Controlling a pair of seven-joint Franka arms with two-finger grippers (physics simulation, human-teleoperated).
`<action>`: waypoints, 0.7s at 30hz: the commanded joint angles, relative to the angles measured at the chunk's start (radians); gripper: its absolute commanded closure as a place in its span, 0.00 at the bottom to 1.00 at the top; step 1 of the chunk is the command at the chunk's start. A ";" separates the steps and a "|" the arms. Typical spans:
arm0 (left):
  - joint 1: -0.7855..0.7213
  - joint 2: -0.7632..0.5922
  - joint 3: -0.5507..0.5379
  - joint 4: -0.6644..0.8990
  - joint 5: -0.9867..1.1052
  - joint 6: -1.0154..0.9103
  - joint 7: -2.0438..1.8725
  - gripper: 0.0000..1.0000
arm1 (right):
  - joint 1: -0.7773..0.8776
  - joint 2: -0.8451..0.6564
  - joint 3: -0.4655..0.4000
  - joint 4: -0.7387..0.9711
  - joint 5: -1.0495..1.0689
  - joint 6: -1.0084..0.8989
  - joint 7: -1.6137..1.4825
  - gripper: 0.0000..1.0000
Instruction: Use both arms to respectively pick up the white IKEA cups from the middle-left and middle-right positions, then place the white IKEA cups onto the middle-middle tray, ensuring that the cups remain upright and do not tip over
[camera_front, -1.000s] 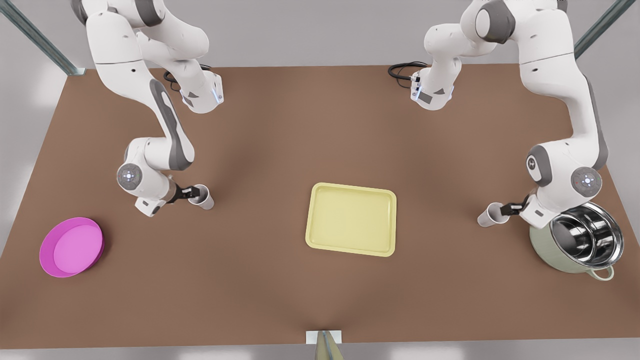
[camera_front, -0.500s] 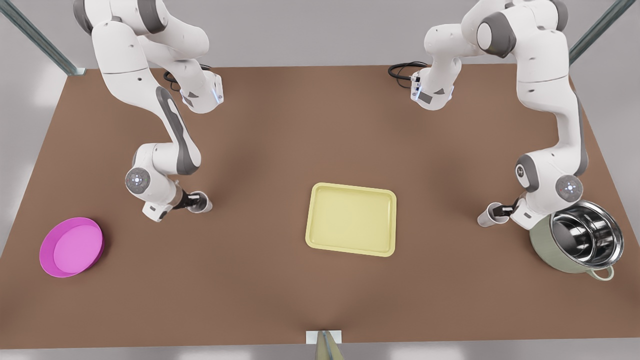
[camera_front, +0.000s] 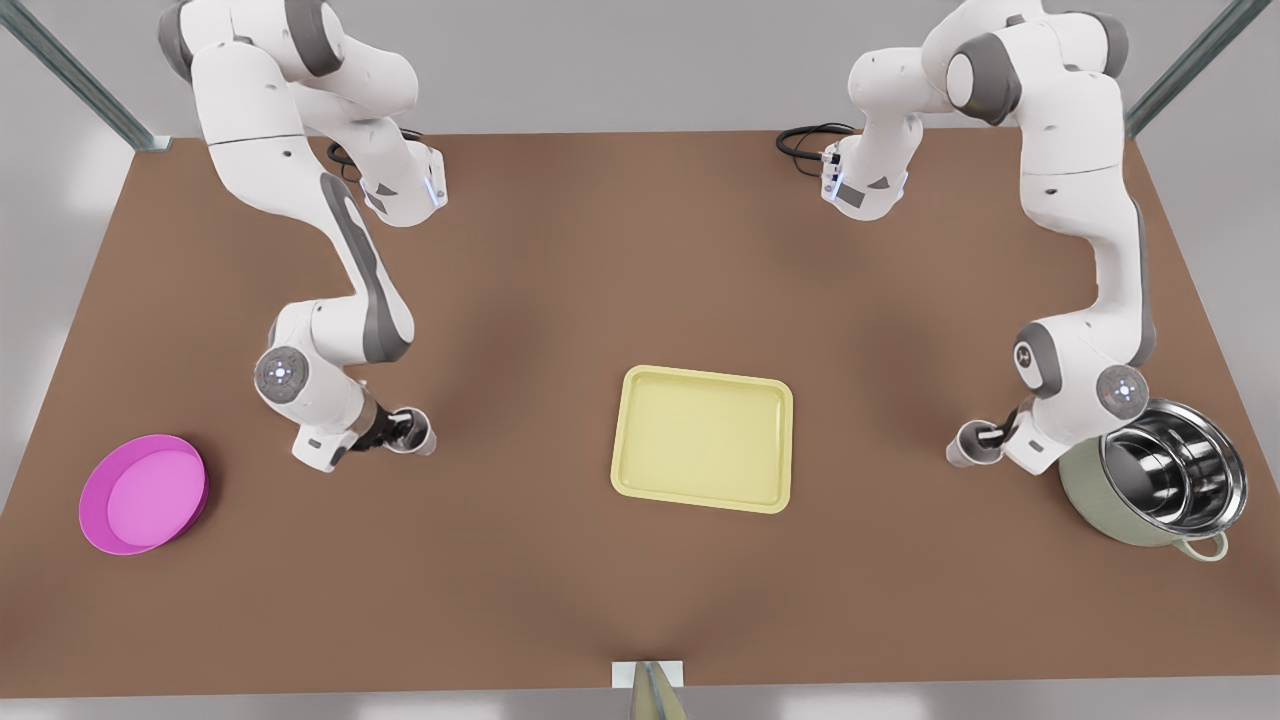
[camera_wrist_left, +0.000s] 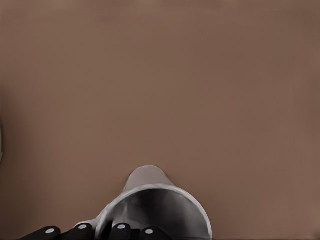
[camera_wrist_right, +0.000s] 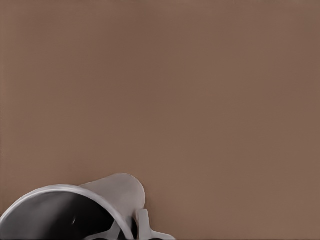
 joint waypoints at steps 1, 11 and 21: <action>-0.083 0.000 -0.004 0.125 -0.003 -0.264 -0.078 0.79 | 0.037 0.017 0.000 0.029 -0.006 -0.001 -0.042 0.79; -0.238 0.172 -0.299 0.336 0.025 -0.276 -0.798 0.79 | 0.266 0.058 0.000 0.066 0.012 0.107 -0.030 0.79; -0.231 0.229 -0.312 0.336 0.014 -0.186 -0.778 0.66 | 0.523 0.104 0.000 0.207 0.121 0.136 -0.031 0.79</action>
